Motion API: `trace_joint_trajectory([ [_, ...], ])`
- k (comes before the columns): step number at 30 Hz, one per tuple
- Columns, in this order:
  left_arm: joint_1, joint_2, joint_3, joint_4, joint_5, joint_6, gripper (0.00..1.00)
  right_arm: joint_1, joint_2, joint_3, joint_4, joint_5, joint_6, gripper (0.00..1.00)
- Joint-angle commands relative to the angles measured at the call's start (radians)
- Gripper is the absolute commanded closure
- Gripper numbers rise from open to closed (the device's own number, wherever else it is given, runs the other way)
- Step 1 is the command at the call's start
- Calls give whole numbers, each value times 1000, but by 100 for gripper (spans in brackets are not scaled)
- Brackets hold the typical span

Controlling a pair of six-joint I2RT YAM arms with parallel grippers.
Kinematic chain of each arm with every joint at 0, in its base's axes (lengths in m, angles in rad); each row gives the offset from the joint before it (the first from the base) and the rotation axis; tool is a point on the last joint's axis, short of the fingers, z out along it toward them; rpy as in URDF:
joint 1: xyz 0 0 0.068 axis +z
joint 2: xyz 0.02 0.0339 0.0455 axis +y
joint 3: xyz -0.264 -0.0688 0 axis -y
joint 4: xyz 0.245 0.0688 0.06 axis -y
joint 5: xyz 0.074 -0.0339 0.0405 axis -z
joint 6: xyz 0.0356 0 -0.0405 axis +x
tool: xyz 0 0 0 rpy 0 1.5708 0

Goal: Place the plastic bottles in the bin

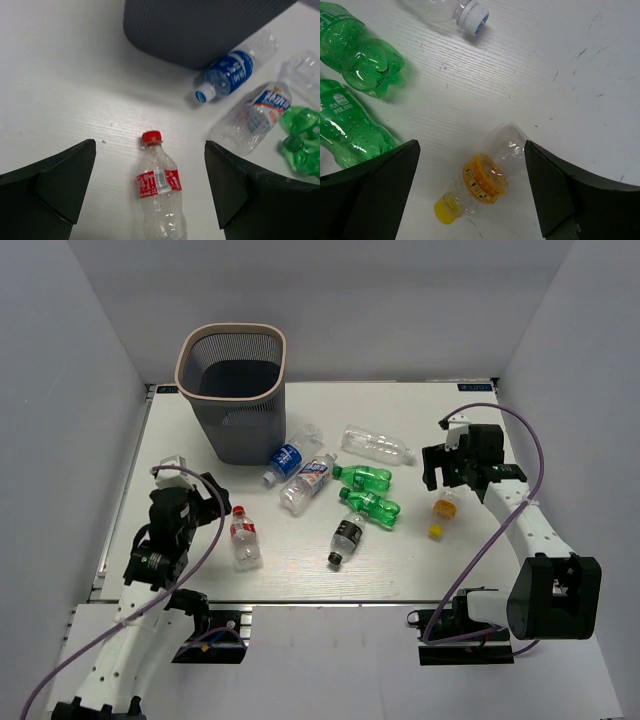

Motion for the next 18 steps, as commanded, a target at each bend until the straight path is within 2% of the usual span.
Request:
trace_joint_trajectory([
  [1,4,64,54,-38,104,-18,1,-1,9,69,-26,-4,-12,10],
  [6,-5,142,117,-123,105,-36,1,1,13,115,-113,-73,-130,10],
  [14,-5,252,173,-233,74,-105,1,1,48,189,-206,84,-227,10],
  [17,-5,338,174,-242,108,-119,10,-4,40,189,-237,66,-271,10],
  [18,-5,355,184,-242,108,-134,16,-7,33,183,-230,59,-259,32],
])
